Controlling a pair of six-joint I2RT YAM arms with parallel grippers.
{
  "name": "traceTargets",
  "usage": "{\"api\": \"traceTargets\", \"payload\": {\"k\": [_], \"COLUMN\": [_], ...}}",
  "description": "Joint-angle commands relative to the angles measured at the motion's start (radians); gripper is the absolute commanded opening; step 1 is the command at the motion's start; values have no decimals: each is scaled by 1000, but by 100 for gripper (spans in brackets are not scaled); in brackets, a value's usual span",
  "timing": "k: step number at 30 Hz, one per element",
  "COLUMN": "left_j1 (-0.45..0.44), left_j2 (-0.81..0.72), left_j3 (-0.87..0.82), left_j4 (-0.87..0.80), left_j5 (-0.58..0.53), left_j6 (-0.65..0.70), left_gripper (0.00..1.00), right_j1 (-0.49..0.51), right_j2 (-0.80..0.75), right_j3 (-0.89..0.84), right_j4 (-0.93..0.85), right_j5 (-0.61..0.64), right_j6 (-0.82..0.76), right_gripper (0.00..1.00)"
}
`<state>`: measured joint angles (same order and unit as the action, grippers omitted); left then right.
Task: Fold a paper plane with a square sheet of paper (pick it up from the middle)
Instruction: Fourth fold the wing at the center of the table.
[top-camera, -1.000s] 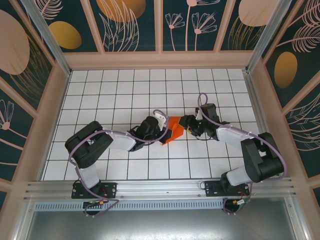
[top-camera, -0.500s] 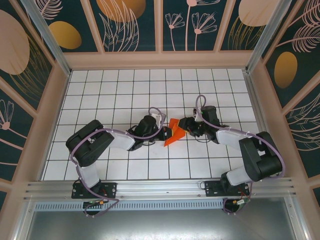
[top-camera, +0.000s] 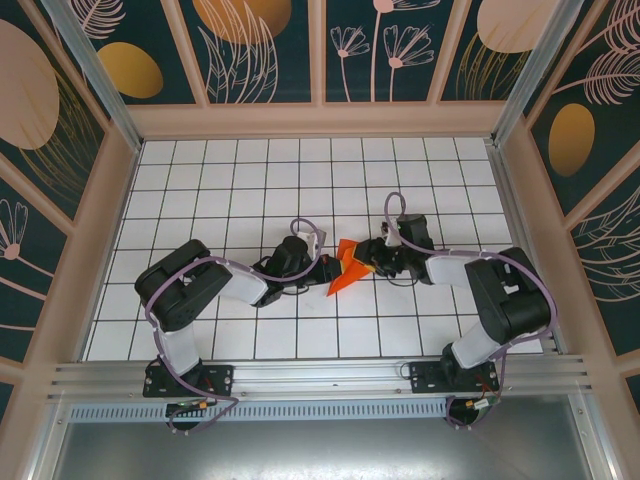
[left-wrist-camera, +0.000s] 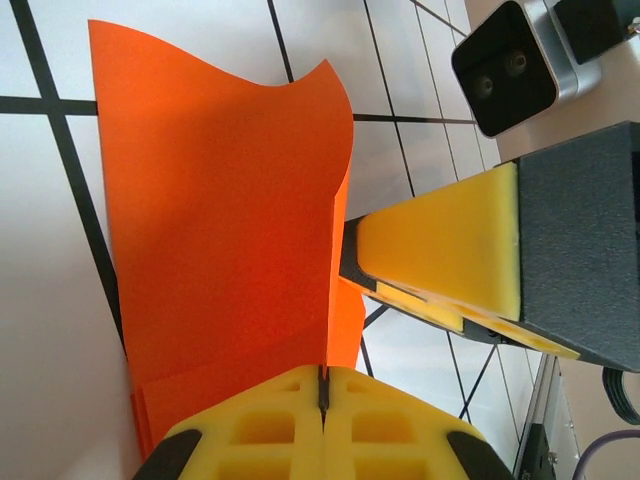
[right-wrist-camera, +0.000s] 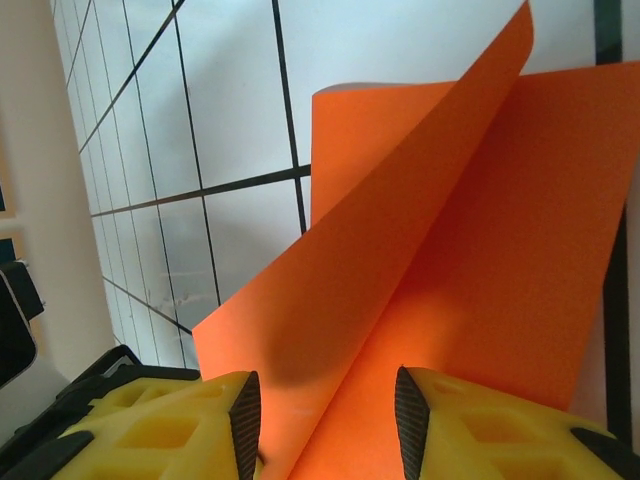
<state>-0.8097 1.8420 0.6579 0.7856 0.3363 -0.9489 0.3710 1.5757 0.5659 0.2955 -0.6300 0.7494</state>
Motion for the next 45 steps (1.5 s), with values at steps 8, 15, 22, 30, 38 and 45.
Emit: {"api": "traceTargets", "payload": {"k": [8,15,22,30,38,45], "left_j1": [9,8,7,8,9,12], "left_j2": [34,60,74,82,76,81], "left_j3": [-5,6,33,61,59,31], "left_j4": [68,66,23,-14,-10,83], "left_j5": [17,32,34,26,30,51], "left_j6": [-16,-4,43,79,79,-6], "left_gripper": [3,13,25,16,4,4], "right_j1": [10,13,15,17,17,20], "right_j2": [56,79,85,80,20,23], "right_j3": [28,29,34,40,42,46], "right_j4": [20,17,6,-4,-43,-66], "right_j5": [-12,-9,-6,-13,-13,-13], "right_j6": [57,65,64,54,11,-2], "right_gripper": [47,48,50,50,49,49]}}
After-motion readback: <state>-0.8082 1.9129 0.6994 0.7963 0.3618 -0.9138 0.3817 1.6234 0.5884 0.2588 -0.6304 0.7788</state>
